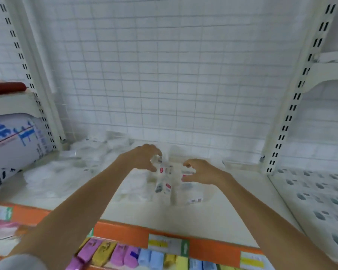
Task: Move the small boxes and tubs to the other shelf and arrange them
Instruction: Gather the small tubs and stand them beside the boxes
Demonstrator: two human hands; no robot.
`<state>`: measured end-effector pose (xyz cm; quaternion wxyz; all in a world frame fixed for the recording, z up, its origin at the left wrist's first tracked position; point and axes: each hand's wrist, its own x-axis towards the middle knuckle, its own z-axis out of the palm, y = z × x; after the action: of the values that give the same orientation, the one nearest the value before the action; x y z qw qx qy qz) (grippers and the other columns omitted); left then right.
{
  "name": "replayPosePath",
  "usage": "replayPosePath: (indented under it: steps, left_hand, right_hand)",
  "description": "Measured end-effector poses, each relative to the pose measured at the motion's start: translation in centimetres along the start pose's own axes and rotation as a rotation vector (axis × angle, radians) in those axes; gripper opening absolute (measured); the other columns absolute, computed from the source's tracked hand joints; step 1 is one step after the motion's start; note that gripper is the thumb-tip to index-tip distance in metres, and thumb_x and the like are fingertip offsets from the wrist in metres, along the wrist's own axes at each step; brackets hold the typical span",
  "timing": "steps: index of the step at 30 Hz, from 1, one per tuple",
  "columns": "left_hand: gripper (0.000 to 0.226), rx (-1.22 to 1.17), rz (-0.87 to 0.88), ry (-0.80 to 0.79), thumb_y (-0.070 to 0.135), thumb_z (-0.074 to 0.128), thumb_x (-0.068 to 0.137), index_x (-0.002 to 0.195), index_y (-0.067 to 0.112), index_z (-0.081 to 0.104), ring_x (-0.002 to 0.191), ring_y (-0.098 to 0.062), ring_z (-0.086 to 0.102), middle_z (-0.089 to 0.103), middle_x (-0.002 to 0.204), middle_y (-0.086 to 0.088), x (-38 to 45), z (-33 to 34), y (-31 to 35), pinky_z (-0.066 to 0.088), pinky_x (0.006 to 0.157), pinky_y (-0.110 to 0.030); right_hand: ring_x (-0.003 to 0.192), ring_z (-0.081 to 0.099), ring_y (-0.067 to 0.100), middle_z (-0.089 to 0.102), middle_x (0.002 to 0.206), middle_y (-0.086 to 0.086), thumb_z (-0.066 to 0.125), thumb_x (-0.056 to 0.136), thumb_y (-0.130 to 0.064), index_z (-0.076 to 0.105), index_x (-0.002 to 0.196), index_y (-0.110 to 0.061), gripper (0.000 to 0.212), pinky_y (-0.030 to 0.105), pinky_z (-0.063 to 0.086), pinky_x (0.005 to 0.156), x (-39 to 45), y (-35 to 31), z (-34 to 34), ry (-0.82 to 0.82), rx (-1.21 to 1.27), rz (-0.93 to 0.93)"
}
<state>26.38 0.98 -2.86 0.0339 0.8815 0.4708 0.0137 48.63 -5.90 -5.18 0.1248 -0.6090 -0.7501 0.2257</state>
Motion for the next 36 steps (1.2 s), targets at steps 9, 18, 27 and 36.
replayPosePath:
  steps: [9, 18, 27, 36]
  left_hand:
    - [0.065, 0.069, 0.054, -0.212, 0.039, 0.073, 0.073, 0.128, 0.020, 0.044, 0.112, -0.019, 0.046, 0.050, 0.122, 0.001, 5.2, 2.7, -0.7, 0.033, 0.090, -0.030]
    - [0.052, -0.344, 0.119, -0.091, 0.029, 0.074, 0.075, 0.119, 0.019, 0.048, 0.094, -0.013, 0.046, 0.047, 0.109, 0.003, 7.3, 0.5, -2.7, 0.038, 0.068, -0.016]
    - [0.058, -0.300, 0.327, -0.087, 0.026, 0.074, 0.075, 0.124, 0.022, 0.044, 0.103, -0.013, 0.042, 0.040, 0.109, 0.005, 8.5, 1.6, -1.9, 0.034, 0.081, -0.022]
    - [0.062, -0.664, 0.306, 0.028, 0.029, 0.073, 0.077, 0.130, 0.018, 0.044, 0.108, -0.010, 0.047, 0.049, 0.122, -0.001, 8.0, 3.8, -2.3, 0.036, 0.088, -0.018]
  right_hand:
    - [0.091, 0.052, 0.013, 0.054, 0.099, -0.008, 0.075, 0.070, -0.046, 0.053, 0.103, -0.023, 0.045, 0.025, 0.042, 0.074, 6.1, 2.1, 0.7, -0.262, -0.120, 0.050]
    - [0.107, 0.056, 0.015, 0.056, 0.120, -0.002, 0.073, 0.075, -0.035, 0.047, 0.118, -0.027, 0.050, 0.031, 0.046, 0.092, 6.6, 5.1, -0.7, 0.096, 0.490, 0.189]
    - [0.111, 0.054, 0.015, 0.054, 0.120, 0.003, 0.077, 0.073, -0.016, 0.043, 0.115, -0.017, 0.055, 0.035, 0.047, 0.094, 6.0, 4.5, 1.4, 0.266, 0.705, 0.247]
    - [0.103, 0.056, 0.020, 0.050, 0.118, 0.004, 0.078, 0.072, -0.025, 0.030, 0.117, -0.025, 0.065, 0.023, 0.048, 0.074, 4.3, 2.7, 3.4, 0.438, 0.681, 0.348]
